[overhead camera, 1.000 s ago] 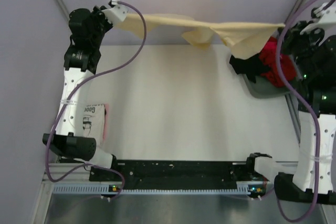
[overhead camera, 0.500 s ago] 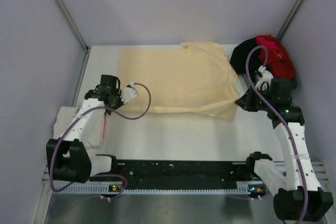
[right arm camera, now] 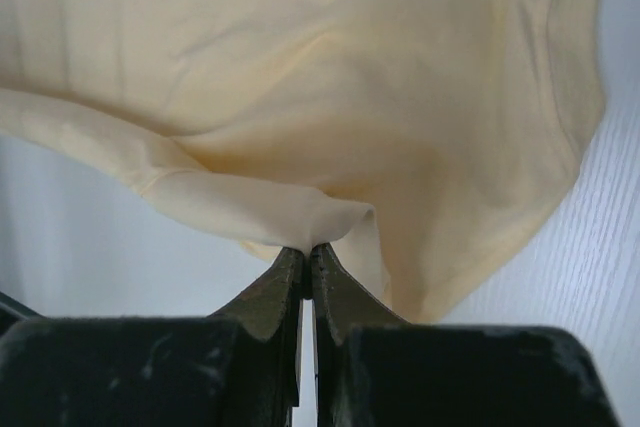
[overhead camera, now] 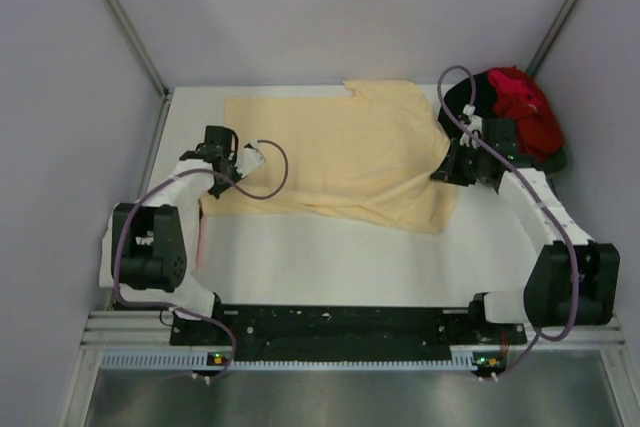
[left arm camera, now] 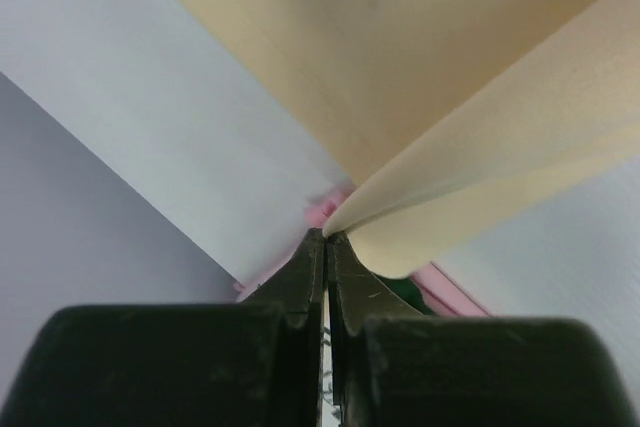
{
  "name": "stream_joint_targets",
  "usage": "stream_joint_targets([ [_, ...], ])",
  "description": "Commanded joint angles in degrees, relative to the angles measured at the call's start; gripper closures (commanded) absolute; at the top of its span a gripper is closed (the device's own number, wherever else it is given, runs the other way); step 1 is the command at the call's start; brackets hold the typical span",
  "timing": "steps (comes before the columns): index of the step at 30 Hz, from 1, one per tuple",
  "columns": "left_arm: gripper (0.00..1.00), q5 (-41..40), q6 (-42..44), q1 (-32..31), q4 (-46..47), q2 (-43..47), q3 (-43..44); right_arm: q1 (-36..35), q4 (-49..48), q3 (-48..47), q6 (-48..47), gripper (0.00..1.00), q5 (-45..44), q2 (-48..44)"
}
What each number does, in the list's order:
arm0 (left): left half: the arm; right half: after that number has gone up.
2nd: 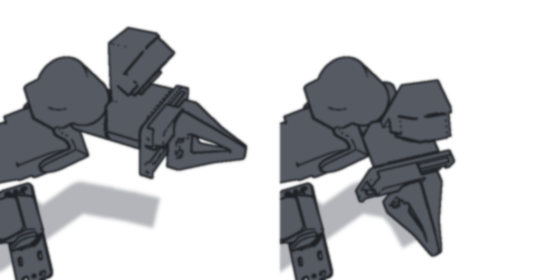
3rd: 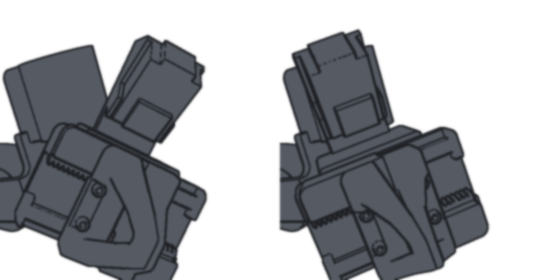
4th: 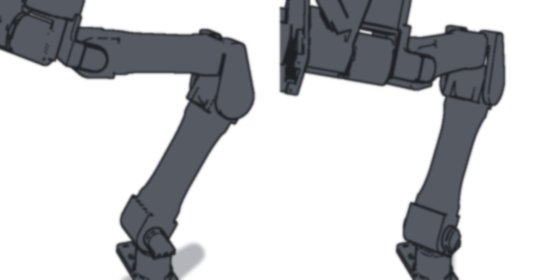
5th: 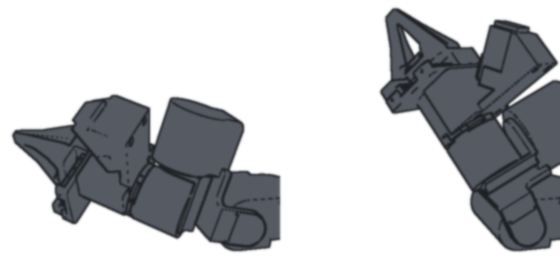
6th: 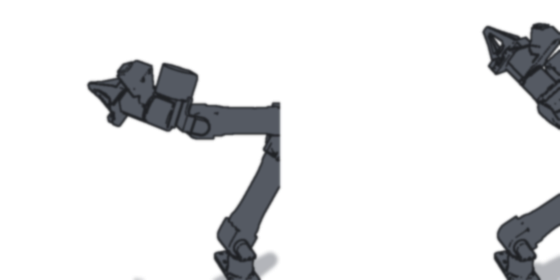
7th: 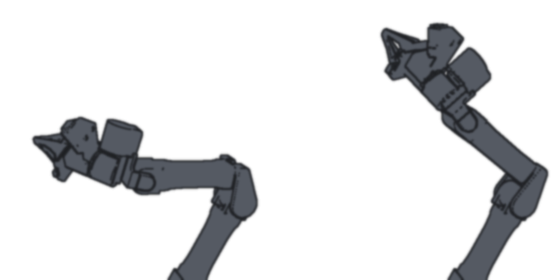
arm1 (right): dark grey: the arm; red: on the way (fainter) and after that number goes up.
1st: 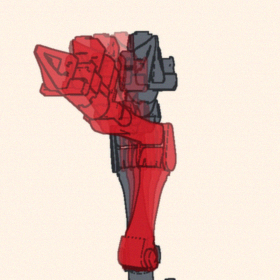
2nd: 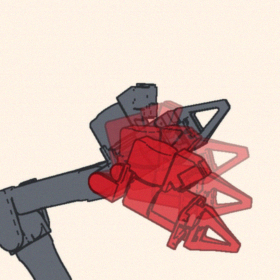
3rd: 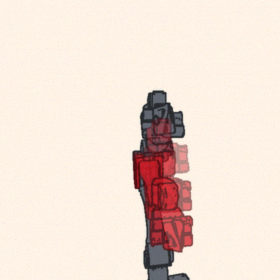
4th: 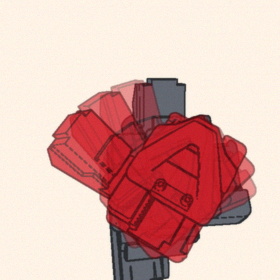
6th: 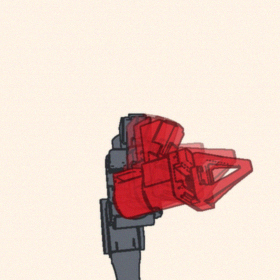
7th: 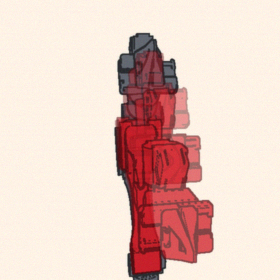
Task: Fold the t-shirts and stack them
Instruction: Fold the flattened tshirt in 1/3 of the way
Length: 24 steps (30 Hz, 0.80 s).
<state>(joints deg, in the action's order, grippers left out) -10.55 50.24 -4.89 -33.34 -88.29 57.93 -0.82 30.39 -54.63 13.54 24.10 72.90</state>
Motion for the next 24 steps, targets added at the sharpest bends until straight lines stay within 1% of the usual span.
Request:
stream_joint_targets([
  [1, 1.0, -2.81, -1.9, 0.49, 7.85, -5.38, 7.18, -0.85, -6.22, -9.78, -5.09, 1.0, -3.61, 9.25],
  [4, 1.0, -2.64, -1.99, 0.49, 8.38, -9.34, 10.96, -0.85, -6.31, -14.61, -8.87, 1.0, -4.5, 14.45],
  [10, 1.0, -2.99, -0.76, 0.49, 9.87, -15.94, 15.27, -0.85, -6.13, -20.68, -15.99, 1.0, -5.55, 21.92],
  [16, 1.0, -3.08, -0.93, 0.49, 9.52, -20.77, 19.49, -0.76, -5.52, -25.52, -18.37, 1.0, -8.01, 26.76],
  [22, 1.0, -3.96, -1.02, 0.49, 10.93, -22.62, 20.64, -0.85, -4.99, -28.33, -19.69, 1.0, -7.84, 30.19],
  [24, 0.94, -4.31, -1.28, 0.49, 11.89, -23.15, 20.9, -0.94, -5.6, -28.95, -19.87, 1.0, -6.09, 30.89],
])
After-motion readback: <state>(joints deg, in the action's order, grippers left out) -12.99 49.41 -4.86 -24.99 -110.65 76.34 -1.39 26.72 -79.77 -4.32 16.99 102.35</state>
